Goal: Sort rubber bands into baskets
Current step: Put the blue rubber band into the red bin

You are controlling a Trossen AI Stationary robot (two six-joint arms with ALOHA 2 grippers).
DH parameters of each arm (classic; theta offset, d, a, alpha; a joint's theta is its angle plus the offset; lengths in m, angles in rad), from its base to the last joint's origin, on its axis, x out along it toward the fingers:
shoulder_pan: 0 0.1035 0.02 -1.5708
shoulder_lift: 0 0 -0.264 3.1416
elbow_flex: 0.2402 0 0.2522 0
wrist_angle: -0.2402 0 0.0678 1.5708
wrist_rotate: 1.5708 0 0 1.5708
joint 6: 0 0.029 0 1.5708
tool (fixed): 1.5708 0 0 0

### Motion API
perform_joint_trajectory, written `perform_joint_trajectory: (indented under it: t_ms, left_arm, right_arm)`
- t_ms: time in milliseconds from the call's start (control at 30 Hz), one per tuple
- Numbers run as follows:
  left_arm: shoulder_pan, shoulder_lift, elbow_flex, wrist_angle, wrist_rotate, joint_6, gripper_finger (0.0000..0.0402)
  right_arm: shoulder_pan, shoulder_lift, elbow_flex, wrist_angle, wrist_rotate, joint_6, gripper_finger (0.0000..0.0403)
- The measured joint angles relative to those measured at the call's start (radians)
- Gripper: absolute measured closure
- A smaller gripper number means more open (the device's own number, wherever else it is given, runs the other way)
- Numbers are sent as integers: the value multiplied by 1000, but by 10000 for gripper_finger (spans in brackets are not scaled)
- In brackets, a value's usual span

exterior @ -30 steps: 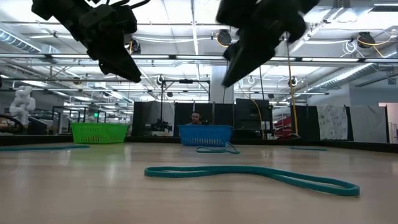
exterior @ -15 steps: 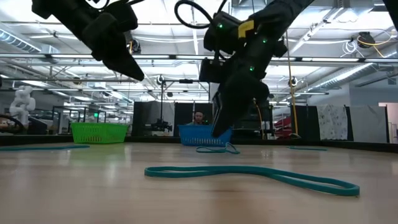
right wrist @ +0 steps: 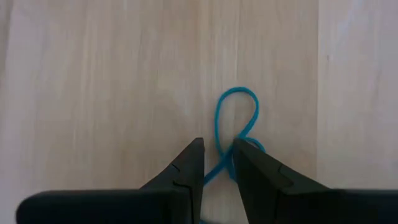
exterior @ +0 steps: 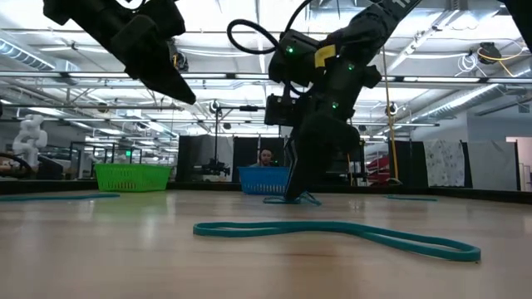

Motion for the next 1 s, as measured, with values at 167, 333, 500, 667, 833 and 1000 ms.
perform_joint_trajectory:
  t_ms: [167, 333, 500, 667, 833, 1000]
  left_arm:
    - [0, 0, -17, 46, 0, 5, 256]
    - [0, 4, -29, 58, 0, 17, 256]
    - [0, 4, -29, 84, -1, 30, 256]
    - [-1, 4, -29, 123, -4, 70, 256]
    - [-2, 4, -29, 146, -4, 75, 256]
    - [-11, 4, -90, 257, -4, 80, 256]
  right_arm:
    - [3, 0, 0, -33, 28, 1, 323]
    - [4, -2, 2, -81, 69, 2, 323]
    - [3, -2, 2, -67, 67, 2, 337]
    - [3, -2, 2, -78, 67, 1, 389]
    - [3, -17, 0, -98, 74, 3, 398]
    - [9, -75, -2, -136, 77, 18, 401]
